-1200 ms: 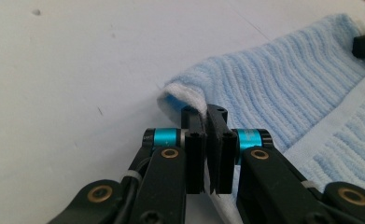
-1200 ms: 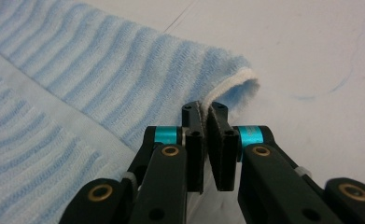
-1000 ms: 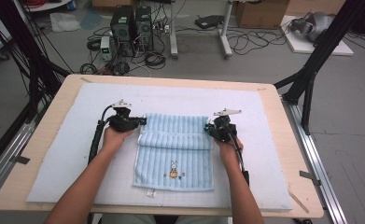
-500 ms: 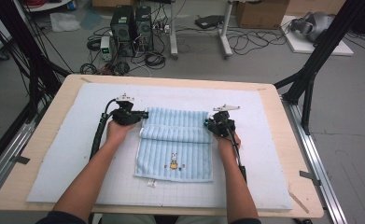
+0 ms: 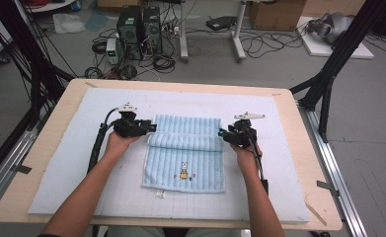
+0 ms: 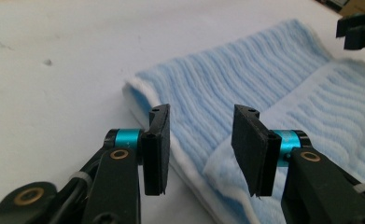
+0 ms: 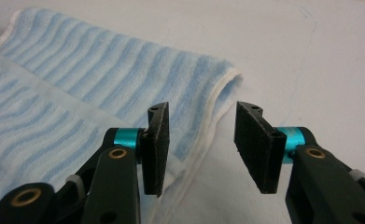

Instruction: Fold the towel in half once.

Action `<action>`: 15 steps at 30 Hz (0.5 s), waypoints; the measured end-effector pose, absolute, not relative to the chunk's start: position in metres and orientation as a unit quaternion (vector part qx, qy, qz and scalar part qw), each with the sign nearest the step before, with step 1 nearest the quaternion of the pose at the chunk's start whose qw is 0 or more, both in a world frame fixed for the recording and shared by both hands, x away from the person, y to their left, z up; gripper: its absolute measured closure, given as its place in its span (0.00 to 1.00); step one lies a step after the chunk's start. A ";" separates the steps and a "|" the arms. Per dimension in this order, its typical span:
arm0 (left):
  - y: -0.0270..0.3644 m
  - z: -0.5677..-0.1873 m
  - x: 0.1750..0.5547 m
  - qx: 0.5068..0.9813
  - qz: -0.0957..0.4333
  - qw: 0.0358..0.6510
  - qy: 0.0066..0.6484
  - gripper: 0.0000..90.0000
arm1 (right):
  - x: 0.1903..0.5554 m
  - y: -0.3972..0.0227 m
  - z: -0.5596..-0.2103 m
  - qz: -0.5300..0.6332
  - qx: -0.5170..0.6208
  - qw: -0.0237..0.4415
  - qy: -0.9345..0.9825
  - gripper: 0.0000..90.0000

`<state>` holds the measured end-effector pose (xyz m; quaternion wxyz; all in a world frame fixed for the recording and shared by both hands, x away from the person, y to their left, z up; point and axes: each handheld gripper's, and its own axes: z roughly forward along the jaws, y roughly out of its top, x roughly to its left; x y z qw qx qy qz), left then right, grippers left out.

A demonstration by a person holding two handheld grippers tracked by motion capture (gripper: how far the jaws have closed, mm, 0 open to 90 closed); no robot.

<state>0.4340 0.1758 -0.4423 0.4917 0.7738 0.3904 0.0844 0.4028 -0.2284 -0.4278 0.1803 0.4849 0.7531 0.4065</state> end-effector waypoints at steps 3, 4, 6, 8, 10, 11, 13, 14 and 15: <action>0.175 -0.447 0.432 0.786 0.073 0.477 0.387 0.63 | 0.398 -0.231 -0.429 0.408 0.481 0.173 0.756 0.58; 0.173 -0.448 0.431 0.788 0.074 0.475 0.385 0.63 | 0.397 -0.232 -0.429 0.407 0.484 0.165 0.757 0.57; 0.170 -0.447 0.430 0.793 0.074 0.473 0.378 0.63 | 0.395 -0.233 -0.427 0.407 0.481 0.159 0.760 0.55; 0.167 -0.447 0.428 0.803 0.072 0.465 0.366 0.70 | 0.393 -0.234 -0.425 0.420 0.474 0.146 0.760 0.55; 0.164 -0.447 0.426 0.809 0.075 0.457 0.361 0.82 | 0.392 -0.233 -0.423 0.423 0.467 0.141 0.764 0.54; 0.164 -0.447 0.425 0.811 0.078 0.457 0.357 0.88 | 0.392 -0.233 -0.423 0.422 0.466 0.139 0.765 0.54; 0.164 -0.447 0.423 0.813 0.083 0.456 0.353 0.92 | 0.393 -0.231 -0.425 0.415 0.467 0.134 0.769 0.55; 0.165 -0.446 0.422 0.812 0.088 0.457 0.353 0.92 | 0.394 -0.230 -0.428 0.412 0.468 0.128 0.771 0.55; 0.165 -0.447 0.420 0.809 0.089 0.461 0.354 0.92 | 0.395 -0.229 -0.430 0.407 0.470 0.123 0.774 0.56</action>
